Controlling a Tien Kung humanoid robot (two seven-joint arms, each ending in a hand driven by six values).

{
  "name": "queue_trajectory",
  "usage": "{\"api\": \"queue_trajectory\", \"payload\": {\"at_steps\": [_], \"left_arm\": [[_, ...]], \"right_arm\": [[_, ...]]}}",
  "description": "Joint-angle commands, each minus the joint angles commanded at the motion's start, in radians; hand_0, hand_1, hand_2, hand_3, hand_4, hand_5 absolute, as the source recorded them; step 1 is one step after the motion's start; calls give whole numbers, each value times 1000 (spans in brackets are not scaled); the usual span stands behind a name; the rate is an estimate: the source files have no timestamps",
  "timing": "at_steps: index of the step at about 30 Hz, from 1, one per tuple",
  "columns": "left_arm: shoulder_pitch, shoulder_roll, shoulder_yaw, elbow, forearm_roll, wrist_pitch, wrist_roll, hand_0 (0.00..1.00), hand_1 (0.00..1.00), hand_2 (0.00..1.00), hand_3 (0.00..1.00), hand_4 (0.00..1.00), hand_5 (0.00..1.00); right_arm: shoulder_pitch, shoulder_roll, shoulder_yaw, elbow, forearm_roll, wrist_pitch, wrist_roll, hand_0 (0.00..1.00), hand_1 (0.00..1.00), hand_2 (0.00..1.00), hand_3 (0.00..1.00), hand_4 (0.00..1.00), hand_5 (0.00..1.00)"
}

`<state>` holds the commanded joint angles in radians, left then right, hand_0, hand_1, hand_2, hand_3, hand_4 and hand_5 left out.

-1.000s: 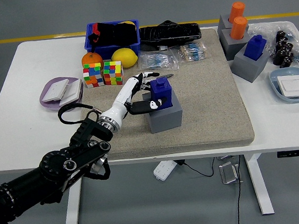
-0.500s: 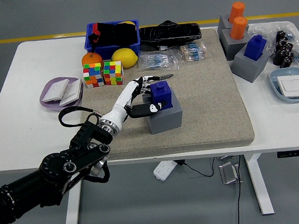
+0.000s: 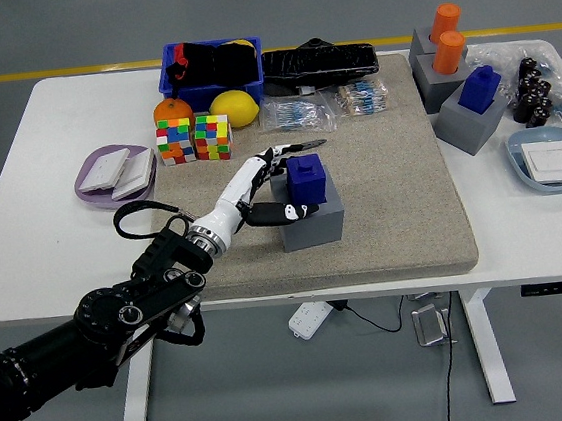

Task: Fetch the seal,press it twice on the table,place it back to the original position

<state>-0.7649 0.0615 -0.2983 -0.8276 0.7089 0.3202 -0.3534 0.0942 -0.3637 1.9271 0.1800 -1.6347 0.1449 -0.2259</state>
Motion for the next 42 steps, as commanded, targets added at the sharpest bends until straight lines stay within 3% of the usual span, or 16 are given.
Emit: {"api": "queue_trajectory", "payload": {"at_steps": [5, 6, 11, 12, 17, 18, 23, 24, 29, 30, 35, 36, 41, 42], "left_arm": [[1, 1, -6, 4, -1, -12, 1, 946, 982, 907, 936, 998, 167], [1, 1, -7, 4, -2, -15, 1, 965, 998, 948, 960, 998, 280], [1, 1, -16, 11, -8, -46, -1, 965, 998, 948, 960, 998, 280], [1, 1, -19, 13, -10, -57, 0, 998, 998, 998, 998, 998, 359], [0, 1, -38, 20, -19, -90, -13, 998, 998, 998, 998, 998, 359], [0, 1, -42, 22, -21, -92, -19, 998, 998, 998, 998, 998, 501], [-4, 5, -71, 27, -31, -81, -52, 998, 998, 998, 998, 998, 501], [-4, 6, -75, 27, -31, -81, -54, 998, 998, 998, 998, 998, 560], [2, 20, -108, 15, -22, -94, -54, 998, 998, 998, 998, 998, 560], [6, 25, -122, 10, -20, -97, -53, 998, 998, 998, 998, 998, 622], [23, 62, -193, -7, -4, -83, -52, 998, 998, 998, 998, 998, 622], [27, 79, -216, -6, -4, -69, -55, 998, 998, 998, 998, 998, 572], [34, 148, -264, 10, -3, -48, -54, 998, 998, 998, 998, 998, 572], [36, 165, -275, 17, 0, -49, -49, 998, 998, 998, 998, 998, 524]], "right_arm": [[-1, 0, 1, 0, 0, 0, 1, 787, 720, 721, 660, 803, 490], [-1, 0, 2, 0, -1, 0, 0, 788, 720, 722, 660, 804, 488], [-1, 1, 6, 0, -4, 0, 0, 788, 720, 722, 660, 804, 488], [0, 1, 7, 0, -4, 0, 0, 787, 719, 721, 660, 804, 488], [1, 1, 4, 0, -2, 1, 1, 787, 719, 721, 660, 804, 488], [1, 1, 3, 0, -2, 1, 0, 788, 719, 722, 660, 804, 489], [0, 2, 2, 0, -2, 1, 0, 788, 719, 722, 660, 804, 489], [-1, 2, 1, 0, -2, 1, 0, 787, 720, 722, 660, 805, 487], [0, 2, 5, 0, -4, 2, 2, 787, 720, 722, 660, 805, 487], [-1, 2, 6, 0, -5, 2, 2, 787, 719, 722, 660, 805, 487], [-2, 2, 17, 0, -14, 2, 1, 787, 719, 722, 660, 805, 487], [-2, 2, 19, 0, -16, 2, 1, 787, 720, 722, 660, 805, 488], [-3, 3, 24, 0, -19, 2, 1, 787, 720, 722, 660, 805, 488], [-4, 2, 25, 0, -19, 1, 1, 787, 719, 722, 661, 806, 487]]}}
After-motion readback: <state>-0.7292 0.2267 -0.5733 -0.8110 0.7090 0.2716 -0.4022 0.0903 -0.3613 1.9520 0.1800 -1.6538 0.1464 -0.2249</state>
